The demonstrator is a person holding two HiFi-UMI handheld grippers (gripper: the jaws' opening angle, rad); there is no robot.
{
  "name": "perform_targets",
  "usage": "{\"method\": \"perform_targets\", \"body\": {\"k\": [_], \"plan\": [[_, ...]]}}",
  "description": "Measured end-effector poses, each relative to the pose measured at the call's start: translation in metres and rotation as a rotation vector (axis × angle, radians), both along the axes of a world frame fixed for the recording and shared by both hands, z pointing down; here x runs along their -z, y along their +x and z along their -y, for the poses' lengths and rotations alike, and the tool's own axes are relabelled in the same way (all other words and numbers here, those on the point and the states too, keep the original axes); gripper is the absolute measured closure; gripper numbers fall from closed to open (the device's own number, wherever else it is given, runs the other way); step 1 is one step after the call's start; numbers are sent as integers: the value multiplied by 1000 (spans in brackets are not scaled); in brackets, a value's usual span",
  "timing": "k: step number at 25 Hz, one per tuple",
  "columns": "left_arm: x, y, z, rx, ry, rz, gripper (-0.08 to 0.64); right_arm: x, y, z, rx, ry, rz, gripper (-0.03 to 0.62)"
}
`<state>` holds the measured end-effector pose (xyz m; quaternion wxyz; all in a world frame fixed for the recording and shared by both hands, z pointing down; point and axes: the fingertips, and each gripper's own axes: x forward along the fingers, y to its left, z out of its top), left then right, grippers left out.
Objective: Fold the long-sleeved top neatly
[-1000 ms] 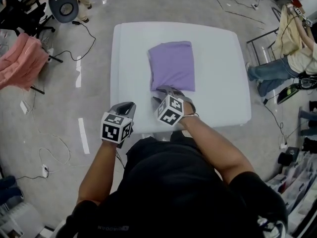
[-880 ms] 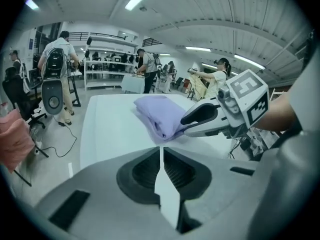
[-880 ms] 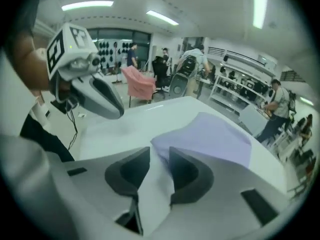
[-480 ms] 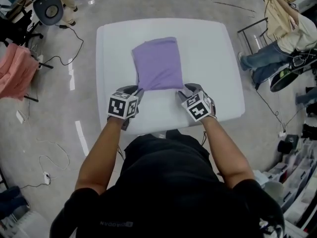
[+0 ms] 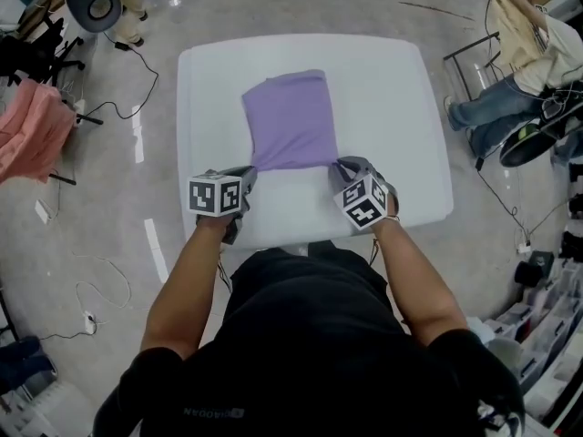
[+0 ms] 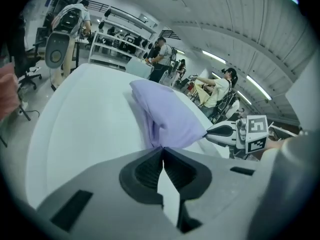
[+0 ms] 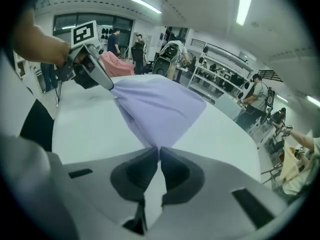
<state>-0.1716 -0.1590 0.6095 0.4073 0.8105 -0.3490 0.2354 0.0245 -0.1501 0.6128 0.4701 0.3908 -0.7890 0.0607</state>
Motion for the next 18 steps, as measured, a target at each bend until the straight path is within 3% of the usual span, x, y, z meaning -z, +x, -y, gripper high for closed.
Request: {"method": "perform_targets", "body": {"k": [5,8,11,12,13,14,18], "plan": [[-10,-1,-12,64,-127,-132,552,-14,8,-8,63,8,-38,571],[-30,-2,-21,105,-197,-119,552,-26,8,-12,76,-23,-53,571],[-31,-1,-20,130,-179,-70,551,-26,11,-15,91,-85,-33,555],[-27,2,-19,116,-161,-51,551,-23,14,-17,94,-122,-7,523],[-21,4,-20,93,-145,-37,542,-18,17,-19,100,-153,29,437],[-15,5,-22,67,-133,-29,514,-9,19,-20,112,-173,68,415],[8,-8,-16,53,-85,-22,486,36,29,1,145,-180,214,441]]}}
